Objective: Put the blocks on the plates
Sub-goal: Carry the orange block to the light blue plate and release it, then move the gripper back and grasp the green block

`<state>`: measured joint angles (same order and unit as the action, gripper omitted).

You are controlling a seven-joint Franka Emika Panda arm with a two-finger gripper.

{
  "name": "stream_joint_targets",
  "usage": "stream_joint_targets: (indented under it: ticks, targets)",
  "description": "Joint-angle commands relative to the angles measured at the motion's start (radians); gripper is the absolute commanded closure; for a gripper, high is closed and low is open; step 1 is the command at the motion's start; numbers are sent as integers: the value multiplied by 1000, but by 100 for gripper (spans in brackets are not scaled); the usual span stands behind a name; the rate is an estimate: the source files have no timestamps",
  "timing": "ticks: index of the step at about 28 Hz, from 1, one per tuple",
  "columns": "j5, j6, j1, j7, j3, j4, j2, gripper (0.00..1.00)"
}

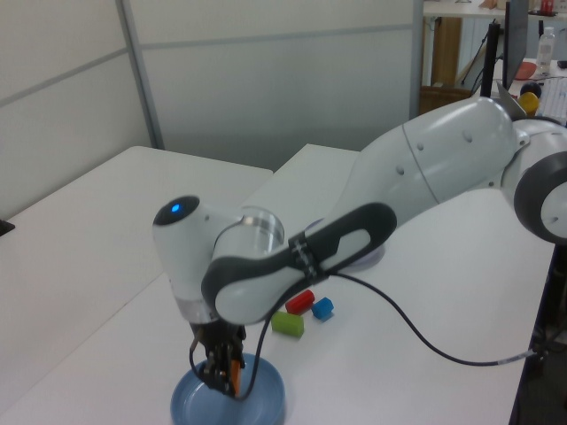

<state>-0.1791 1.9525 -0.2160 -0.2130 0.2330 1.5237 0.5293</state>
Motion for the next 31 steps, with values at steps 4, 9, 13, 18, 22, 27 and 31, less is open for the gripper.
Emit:
stream_joint_targets:
  ticks: [4, 9, 13, 18, 22, 27, 31]
  targets:
    - [-57, -15, -19, -43, -9, 3, 17, 49]
    - [-96, -17, -19, -45, -9, 7, 17, 20]
    - [-97, -24, -19, -45, -14, 4, 11, 0]
    - [-88, -76, -2, -45, -20, -4, -35, 0]
    - [-62, -99, 32, -42, -44, -5, -86, 0]
    - [-39, -144, 104, -37, -57, -5, -120, 0]
    - [-43, -178, 124, 0, -67, -4, -111, 0]
